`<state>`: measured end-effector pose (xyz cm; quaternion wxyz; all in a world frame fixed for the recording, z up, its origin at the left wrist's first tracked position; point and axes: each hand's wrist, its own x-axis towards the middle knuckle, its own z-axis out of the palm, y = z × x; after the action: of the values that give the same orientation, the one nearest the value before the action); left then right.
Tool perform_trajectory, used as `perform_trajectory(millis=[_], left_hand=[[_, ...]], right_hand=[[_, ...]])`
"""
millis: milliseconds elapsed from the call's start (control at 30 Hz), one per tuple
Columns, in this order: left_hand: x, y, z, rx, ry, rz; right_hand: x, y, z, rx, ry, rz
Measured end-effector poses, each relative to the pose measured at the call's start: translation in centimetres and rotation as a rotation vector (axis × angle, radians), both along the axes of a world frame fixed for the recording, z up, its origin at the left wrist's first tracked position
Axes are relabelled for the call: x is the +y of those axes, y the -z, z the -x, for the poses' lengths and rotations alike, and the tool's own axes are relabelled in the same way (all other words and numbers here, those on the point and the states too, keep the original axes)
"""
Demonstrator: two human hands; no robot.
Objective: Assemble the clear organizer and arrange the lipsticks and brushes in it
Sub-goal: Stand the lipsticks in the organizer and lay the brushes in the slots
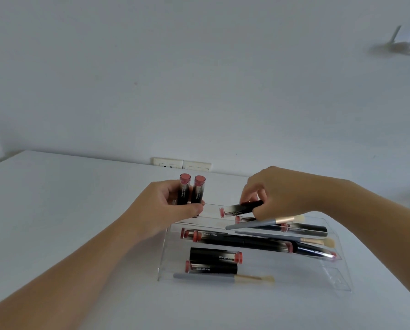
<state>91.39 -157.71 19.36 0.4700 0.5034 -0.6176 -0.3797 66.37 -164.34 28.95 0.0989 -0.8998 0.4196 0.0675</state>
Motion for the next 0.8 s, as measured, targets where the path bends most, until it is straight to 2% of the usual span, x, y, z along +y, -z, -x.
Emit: perform_trajectory(millis=[133, 200, 267, 367, 467, 800], left_hand=[[0.1, -0.1, 0.1, 0.003, -0.012, 0.006], [0.0, 0.0, 0.1, 0.005, -0.015, 0.003], [0.0, 0.0, 0.1, 0.011, -0.020, -0.007], [0.0, 0.1, 0.0, 0.012, -0.015, -0.018], [0.0, 0.1, -0.1, 0.008, -0.011, -0.021], [-0.2, 0.0, 0.0, -0.023, -0.017, 0.006]], right_hand=[[-0.5, 0.0, -0.2, 0.017, -0.021, 0.044], [-0.7, -0.1, 0.0, -0.035, -0.032, 0.044], [-0.9, -0.1, 0.3, -0.180, 0.000, -0.007], [-0.4, 0.3, 0.2, -0.488, 0.105, -0.200], [0.1, 1.1, -0.9, -0.617, 0.118, -0.276], [0.7, 2.8, -4.4, -0.553, 0.091, -0.259]])
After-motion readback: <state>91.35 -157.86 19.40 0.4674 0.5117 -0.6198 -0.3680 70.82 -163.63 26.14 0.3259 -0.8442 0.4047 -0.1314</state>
